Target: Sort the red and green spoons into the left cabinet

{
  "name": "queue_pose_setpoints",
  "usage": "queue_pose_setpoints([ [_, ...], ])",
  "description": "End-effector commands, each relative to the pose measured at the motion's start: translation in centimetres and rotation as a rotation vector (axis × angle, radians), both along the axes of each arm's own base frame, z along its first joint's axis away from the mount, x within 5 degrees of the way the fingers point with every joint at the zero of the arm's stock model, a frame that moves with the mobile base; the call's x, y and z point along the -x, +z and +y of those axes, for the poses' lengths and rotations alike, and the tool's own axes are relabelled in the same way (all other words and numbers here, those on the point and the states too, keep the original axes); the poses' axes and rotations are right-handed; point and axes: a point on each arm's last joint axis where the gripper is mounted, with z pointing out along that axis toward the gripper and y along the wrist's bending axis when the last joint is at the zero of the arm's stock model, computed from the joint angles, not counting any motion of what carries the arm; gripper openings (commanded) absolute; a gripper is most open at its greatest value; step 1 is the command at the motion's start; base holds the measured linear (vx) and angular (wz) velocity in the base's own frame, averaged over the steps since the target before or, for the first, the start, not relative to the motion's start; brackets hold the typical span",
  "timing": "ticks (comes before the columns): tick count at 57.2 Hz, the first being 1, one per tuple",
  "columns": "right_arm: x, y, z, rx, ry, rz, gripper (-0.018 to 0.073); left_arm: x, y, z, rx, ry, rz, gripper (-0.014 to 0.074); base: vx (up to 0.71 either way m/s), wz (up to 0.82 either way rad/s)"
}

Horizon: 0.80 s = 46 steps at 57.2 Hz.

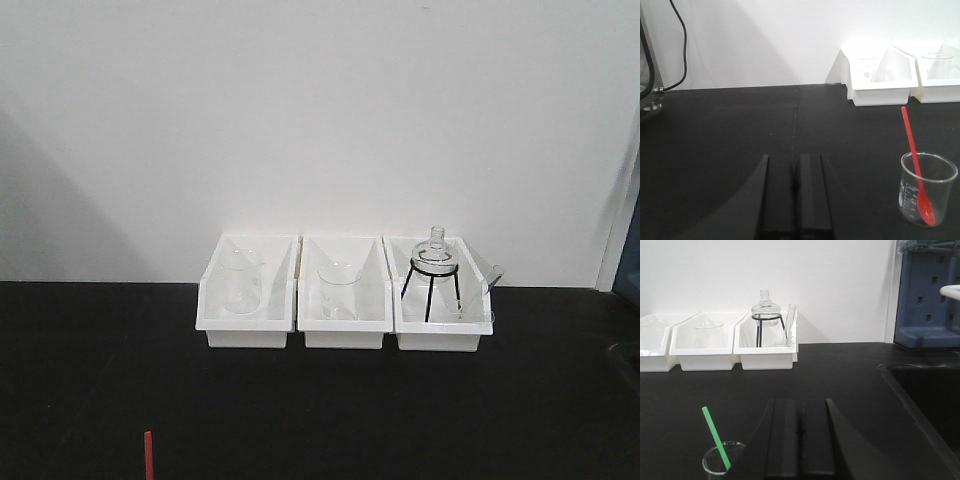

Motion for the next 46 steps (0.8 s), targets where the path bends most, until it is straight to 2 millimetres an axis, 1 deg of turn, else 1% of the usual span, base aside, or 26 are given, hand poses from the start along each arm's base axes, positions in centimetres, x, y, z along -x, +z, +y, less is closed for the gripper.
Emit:
queue_pose_setpoints([
  [1,0.05,0.43,0.06,0.01,0.007,-0.082,-0.0009,0.12,1.15,0.0,0.007,0.0,-0.105,-0.0006,0.0,0.0],
  [46,0.05,0.43,0.06,0.01,0.007,-0.082,-0.0009,0.12,1.15,0.0,0.007,0.0,-0.105,-0.0006,0.0,0.0],
])
